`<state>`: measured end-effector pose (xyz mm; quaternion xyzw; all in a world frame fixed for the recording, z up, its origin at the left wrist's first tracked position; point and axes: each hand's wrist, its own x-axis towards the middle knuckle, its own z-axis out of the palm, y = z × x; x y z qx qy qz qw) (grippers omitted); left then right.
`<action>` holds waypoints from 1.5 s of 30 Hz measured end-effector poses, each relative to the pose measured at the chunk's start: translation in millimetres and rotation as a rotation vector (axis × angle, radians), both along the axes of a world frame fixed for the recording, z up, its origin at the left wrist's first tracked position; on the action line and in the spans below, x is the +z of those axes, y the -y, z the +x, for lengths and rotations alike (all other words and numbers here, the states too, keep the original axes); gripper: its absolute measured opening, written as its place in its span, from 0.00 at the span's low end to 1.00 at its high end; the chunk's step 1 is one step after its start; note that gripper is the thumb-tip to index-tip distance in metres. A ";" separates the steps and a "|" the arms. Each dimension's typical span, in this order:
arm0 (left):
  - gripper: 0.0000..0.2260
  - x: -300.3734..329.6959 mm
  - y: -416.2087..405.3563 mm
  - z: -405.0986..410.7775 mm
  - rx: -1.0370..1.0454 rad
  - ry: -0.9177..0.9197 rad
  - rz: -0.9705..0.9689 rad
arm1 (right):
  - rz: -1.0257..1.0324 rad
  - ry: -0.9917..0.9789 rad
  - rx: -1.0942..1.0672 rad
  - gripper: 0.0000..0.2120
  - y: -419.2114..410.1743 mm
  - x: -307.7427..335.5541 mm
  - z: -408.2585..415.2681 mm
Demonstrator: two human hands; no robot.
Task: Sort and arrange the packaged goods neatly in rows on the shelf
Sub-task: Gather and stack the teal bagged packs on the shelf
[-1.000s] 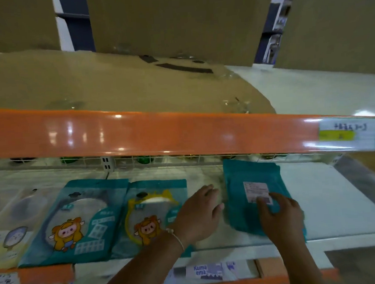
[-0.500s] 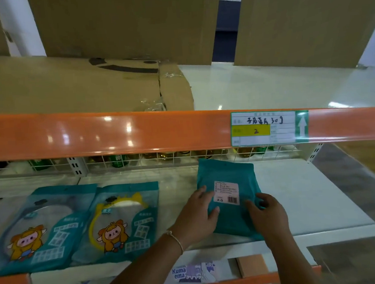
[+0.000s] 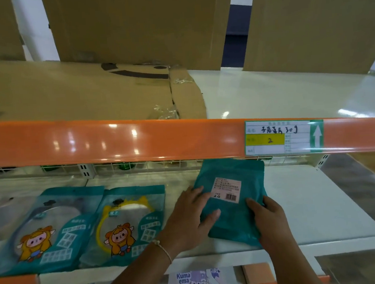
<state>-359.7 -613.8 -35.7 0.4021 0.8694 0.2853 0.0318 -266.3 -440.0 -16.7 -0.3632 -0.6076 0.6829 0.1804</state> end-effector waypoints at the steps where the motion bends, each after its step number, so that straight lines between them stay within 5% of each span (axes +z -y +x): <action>1: 0.34 4.3 5.9 -2.3 -0.035 -0.101 -0.085 | -0.005 -0.025 0.000 0.05 6.4 3.5 -3.3; 3: 0.41 11.7 16.7 -7.6 -0.099 -0.316 -0.199 | -0.023 -0.084 0.007 0.04 23.2 14.0 -9.3; 6: 0.37 19.1 32.2 -14.8 -0.078 -0.492 -0.255 | -0.120 -0.166 0.039 0.06 53.4 29.6 -18.7; 14: 0.44 16.8 103.6 -45.1 0.077 -0.492 0.052 | -0.248 -0.335 0.166 0.09 125.5 44.1 -43.8; 17: 0.38 15.2 135.3 -49.8 0.172 -0.243 0.302 | -0.250 -0.358 0.250 0.18 143.6 44.9 -47.3; 22: 0.04 29.5 176.0 -45.8 0.521 0.407 0.684 | -0.074 -0.041 0.333 0.16 173.3 25.8 -55.4; 27: 0.05 19.4 201.1 -47.5 0.682 1.113 1.097 | 0.012 0.114 0.447 0.15 210.0 7.4 -62.9; 31: 0.08 13.7 219.8 -37.2 0.568 1.461 1.160 | 0.010 0.026 0.359 0.16 239.5 -2.8 -67.9; 35: 0.12 5.7 237.9 -30.9 0.451 1.534 1.211 | -0.025 -0.054 0.250 0.12 262.4 -12.5 -65.9; 40: 0.15 0.0 269.8 -40.3 0.344 1.355 1.164 | 0.029 -0.063 0.191 0.10 261.6 -11.2 -60.3; 43: 0.23 2.7 283.8 -50.7 0.395 1.209 1.015 | 0.090 -0.020 0.214 0.11 246.7 -9.2 -53.9; 45: 0.18 6.0 285.0 -49.8 0.426 1.142 0.873 | 0.104 -0.002 0.224 0.10 237.0 -9.3 -50.7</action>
